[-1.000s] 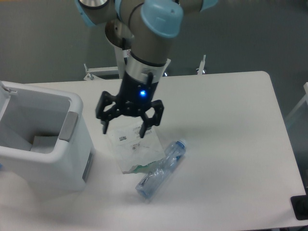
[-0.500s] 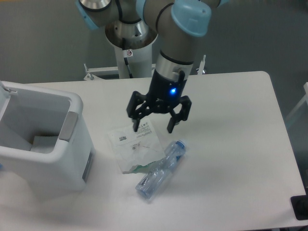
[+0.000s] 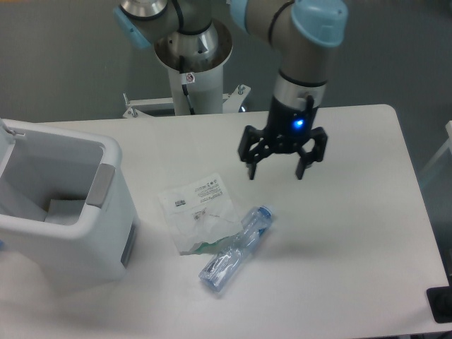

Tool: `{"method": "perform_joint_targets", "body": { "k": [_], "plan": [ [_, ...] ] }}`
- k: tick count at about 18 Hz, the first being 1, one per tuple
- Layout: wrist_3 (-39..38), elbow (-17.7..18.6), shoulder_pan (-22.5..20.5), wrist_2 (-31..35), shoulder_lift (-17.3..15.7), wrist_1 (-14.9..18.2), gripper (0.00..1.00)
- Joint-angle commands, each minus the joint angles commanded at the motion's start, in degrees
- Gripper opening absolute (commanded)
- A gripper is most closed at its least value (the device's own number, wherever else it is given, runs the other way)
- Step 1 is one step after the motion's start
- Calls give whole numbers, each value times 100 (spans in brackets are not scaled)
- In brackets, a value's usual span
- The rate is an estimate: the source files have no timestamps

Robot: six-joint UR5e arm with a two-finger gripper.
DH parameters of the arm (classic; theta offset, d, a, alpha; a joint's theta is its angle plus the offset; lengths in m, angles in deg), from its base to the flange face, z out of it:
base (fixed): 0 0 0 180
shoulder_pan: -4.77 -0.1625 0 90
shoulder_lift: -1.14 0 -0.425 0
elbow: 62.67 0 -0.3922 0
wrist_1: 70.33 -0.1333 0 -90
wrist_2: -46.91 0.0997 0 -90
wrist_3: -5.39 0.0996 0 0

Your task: Open the trash can

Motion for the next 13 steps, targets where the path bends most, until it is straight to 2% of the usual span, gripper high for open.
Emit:
{"method": "perform_joint_targets", "body": {
  "k": [3,9,13],
  "plan": [
    [605,-88,-115,203,141,-9,100],
    [2539,-62,-123,827,281,-9,100],
    [2884,-44,-115,994,387,-9,100]
  ]
}}
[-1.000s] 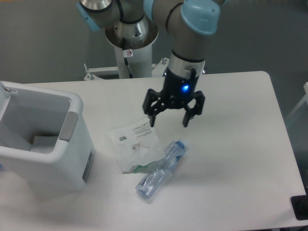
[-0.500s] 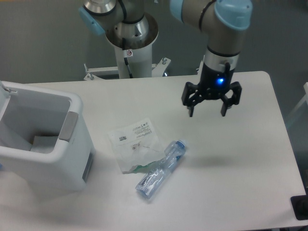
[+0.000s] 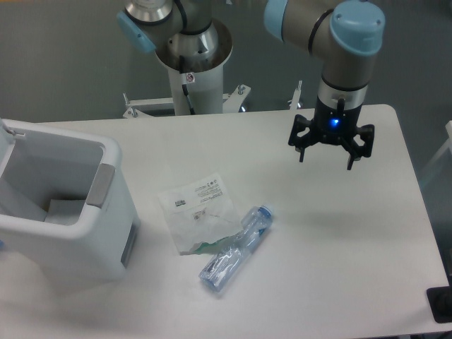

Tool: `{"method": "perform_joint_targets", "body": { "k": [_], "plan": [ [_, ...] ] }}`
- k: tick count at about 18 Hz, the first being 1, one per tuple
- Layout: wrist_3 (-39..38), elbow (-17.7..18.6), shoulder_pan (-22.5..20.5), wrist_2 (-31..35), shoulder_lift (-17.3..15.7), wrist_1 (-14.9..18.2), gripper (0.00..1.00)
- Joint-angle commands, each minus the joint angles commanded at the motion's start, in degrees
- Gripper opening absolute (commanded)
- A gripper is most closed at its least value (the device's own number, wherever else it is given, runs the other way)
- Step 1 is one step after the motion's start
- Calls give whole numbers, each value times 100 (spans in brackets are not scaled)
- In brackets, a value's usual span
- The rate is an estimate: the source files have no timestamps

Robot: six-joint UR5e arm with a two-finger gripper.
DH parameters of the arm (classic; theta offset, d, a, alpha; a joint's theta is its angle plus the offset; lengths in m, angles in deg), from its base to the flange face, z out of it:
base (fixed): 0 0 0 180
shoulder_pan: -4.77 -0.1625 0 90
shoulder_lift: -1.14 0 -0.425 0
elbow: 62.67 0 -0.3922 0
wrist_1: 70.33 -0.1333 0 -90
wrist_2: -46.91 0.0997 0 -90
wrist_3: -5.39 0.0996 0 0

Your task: Open the trash can

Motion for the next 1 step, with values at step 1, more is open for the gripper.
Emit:
{"method": "perform_joint_targets", "body": {
  "k": [1],
  "plan": [
    [9,-9,9,44,18,0,100]
  ]
}}
